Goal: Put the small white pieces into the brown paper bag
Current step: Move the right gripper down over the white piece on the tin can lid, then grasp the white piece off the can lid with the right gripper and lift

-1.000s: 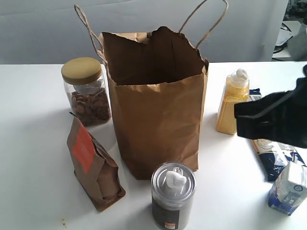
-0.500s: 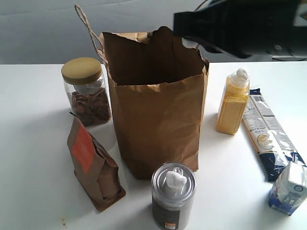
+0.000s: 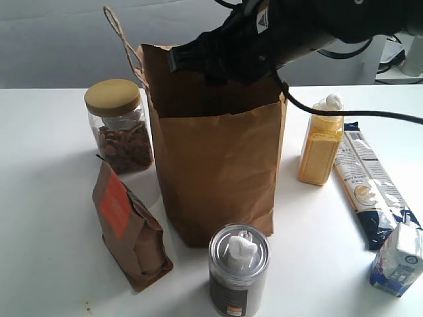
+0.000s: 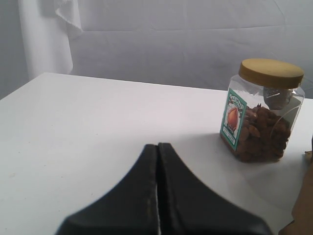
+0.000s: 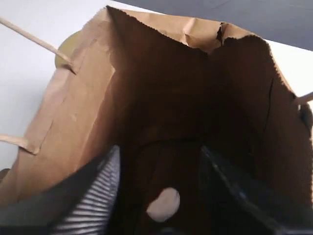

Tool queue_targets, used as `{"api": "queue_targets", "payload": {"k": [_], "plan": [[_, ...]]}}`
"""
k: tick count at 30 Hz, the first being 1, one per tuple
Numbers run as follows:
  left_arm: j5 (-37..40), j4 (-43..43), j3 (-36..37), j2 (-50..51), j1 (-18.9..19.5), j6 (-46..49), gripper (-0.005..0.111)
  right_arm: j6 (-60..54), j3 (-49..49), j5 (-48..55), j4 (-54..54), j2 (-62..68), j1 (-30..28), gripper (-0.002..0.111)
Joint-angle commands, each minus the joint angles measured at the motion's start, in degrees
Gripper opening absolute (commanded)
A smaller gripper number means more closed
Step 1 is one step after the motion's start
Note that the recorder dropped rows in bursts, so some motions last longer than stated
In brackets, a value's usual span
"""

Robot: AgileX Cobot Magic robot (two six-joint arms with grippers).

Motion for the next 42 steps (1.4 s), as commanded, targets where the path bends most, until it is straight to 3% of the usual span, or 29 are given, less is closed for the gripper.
{"api": "queue_targets", "payload": {"k": [1, 6, 9, 11, 15, 22, 30, 38, 42], "plan": [[-0.11, -0.45, 0.20, -0.20, -0.45, -0.26, 0.000, 1.11, -0.65, 0.20, -2.73, -0.40, 0.58, 0.062], [-0.11, -0.45, 0.20, -0.20, -0.45, -0.26, 0.000, 1.59, -0.65, -0.10, -3.49, -2.04, 1.22, 0.053], [-0.11, -0.45, 0.20, -0.20, -0.45, -0.26, 0.000, 3.29, -0.65, 0.81, -5.65, -4.09, 2.02, 0.038], [-0.11, -0.45, 0.20, -0.20, -0.45, -0.26, 0.000, 4.06, -0.65, 0.93, -7.63, -6.57, 3.43, 0.020], [-0.11, -0.45, 0.20, -0.20, -0.45, -0.39, 0.000, 4.06, 0.88, 1.41, -8.45, -10.31, 5.99, 0.000], [-0.11, -0.45, 0.20, -0.20, -0.45, -0.39, 0.000, 9.83, 15.19, -0.26, -6.43, -20.43, 10.86, 0.000], [-0.11, -0.45, 0.20, -0.20, -0.45, -0.29, 0.000, -1.67, 27.79, 3.87, 7.67, -25.53, 12.09, 0.001], [-0.11, -0.45, 0.20, -0.20, -0.45, -0.29, 0.000, -3.91, 33.22, 3.27, 10.67, -25.42, 12.62, 0.051], [-0.11, -0.45, 0.20, -0.20, -0.45, -0.29, 0.000, -3.26, 35.26, 1.59, 10.67, -25.33, 12.62, 0.055]]}}
